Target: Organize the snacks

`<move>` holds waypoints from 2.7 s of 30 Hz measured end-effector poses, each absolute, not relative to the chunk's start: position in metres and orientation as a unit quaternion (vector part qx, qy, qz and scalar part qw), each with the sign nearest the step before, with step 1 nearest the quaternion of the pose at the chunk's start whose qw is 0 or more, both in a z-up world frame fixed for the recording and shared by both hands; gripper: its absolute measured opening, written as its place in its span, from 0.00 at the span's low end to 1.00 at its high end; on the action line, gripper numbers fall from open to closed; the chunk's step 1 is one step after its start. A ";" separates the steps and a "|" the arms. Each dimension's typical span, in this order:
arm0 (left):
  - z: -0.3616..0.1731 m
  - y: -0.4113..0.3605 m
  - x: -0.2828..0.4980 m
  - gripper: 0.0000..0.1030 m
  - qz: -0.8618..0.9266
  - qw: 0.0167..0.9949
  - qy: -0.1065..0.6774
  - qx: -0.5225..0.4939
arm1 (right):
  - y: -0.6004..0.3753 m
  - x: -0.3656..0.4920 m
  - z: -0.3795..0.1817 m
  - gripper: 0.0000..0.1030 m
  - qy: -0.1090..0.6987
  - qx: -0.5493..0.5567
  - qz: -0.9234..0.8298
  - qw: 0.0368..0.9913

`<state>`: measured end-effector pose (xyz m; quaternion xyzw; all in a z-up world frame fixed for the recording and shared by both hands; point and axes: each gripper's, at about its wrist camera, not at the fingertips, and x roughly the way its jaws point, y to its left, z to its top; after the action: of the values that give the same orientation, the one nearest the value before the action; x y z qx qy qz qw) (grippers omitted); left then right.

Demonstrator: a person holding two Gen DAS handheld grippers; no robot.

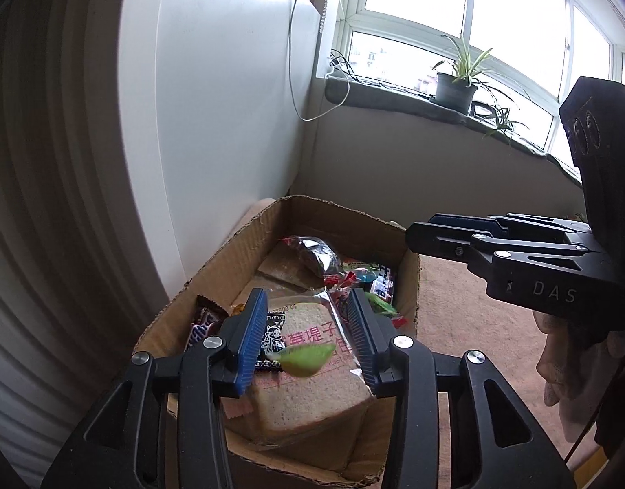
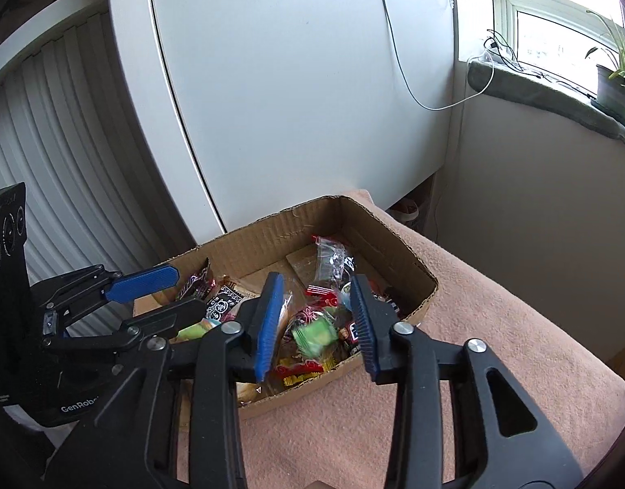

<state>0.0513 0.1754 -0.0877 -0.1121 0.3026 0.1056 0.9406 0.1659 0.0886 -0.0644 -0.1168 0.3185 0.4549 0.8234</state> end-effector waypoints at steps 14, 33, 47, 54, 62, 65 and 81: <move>-0.076 0.171 0.038 0.48 0.112 0.944 0.290 -0.112 | 0.065 0.157 -0.054 0.59 0.304 -0.104 0.443 0.837; -0.056 0.137 -0.006 0.73 0.142 0.950 0.264 -0.093 | -0.002 0.103 -0.045 0.99 0.261 -0.091 0.386 0.880; -0.051 0.130 -0.017 0.76 0.164 0.947 0.261 -0.090 | -0.035 0.100 -0.053 0.99 0.270 -0.090 0.329 0.900; -0.049 0.127 -0.020 0.77 0.170 0.946 0.261 -0.090 | -0.038 0.097 -0.051 0.99 0.266 -0.090 0.330 0.901; -0.048 0.125 -0.020 0.77 0.168 0.946 0.262 -0.090 | -0.039 0.097 -0.054 0.99 0.270 -0.087 0.325 0.902; -0.048 0.124 -0.021 0.77 0.167 0.946 0.262 -0.090 | -0.042 0.098 -0.056 0.99 0.272 -0.086 0.323 0.902; -0.049 0.120 -0.021 0.77 0.166 0.946 0.263 -0.088 | -0.049 0.100 -0.060 0.99 0.278 -0.081 0.318 0.903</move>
<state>-0.0207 0.1203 -0.0489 -0.0880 0.2631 0.1662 0.9463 0.0999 -0.0489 -0.0599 -0.0808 0.2779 0.3182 0.9028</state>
